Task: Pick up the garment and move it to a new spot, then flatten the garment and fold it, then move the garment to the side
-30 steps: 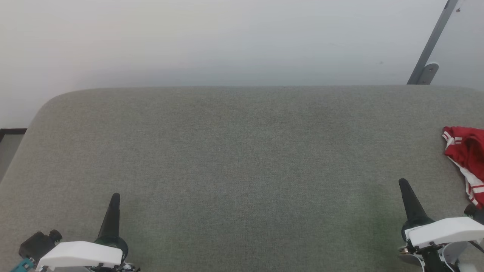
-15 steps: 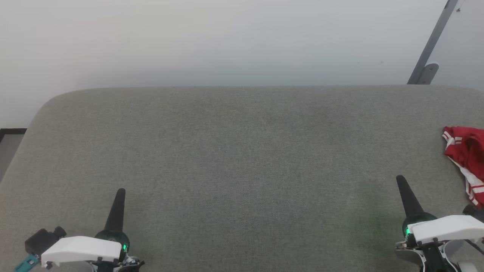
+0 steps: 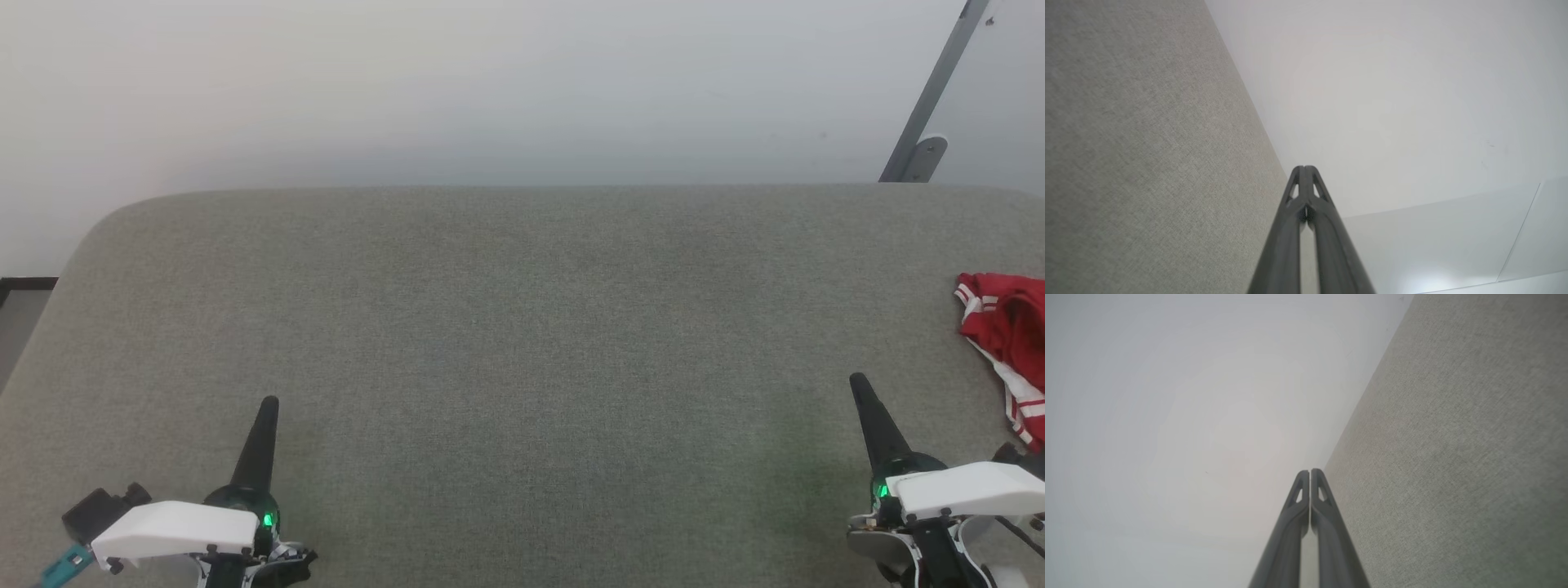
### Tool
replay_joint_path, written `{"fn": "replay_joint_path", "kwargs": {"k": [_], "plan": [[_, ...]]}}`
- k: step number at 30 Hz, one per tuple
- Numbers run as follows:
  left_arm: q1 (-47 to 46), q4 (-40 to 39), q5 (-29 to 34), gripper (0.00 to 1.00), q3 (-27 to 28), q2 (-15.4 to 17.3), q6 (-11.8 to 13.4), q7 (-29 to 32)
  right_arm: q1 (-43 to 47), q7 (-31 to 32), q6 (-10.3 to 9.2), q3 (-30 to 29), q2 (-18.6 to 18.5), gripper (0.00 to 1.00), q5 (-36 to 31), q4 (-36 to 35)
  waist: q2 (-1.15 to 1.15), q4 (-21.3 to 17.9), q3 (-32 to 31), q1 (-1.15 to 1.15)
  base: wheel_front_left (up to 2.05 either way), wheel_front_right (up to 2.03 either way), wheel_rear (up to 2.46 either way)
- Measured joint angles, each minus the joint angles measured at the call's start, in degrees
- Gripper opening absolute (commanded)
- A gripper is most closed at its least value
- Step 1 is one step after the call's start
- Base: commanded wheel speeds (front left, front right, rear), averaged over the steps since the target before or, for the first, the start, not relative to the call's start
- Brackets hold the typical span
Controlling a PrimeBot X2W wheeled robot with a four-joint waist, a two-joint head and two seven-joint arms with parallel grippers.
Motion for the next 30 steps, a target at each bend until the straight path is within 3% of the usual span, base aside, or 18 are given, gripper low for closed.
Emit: {"fn": "replay_joint_path", "kwargs": {"k": [30], "plan": [[-2.14,0.66,-10.13,0.0,0.26,-1.49,-0.01,3.32,-0.81,2.99,-0.03,-1.31,2.08,0.0,10.82,-0.57,0.0,0.01,0.04,0.0,0.0,0.0,0.0]]}}
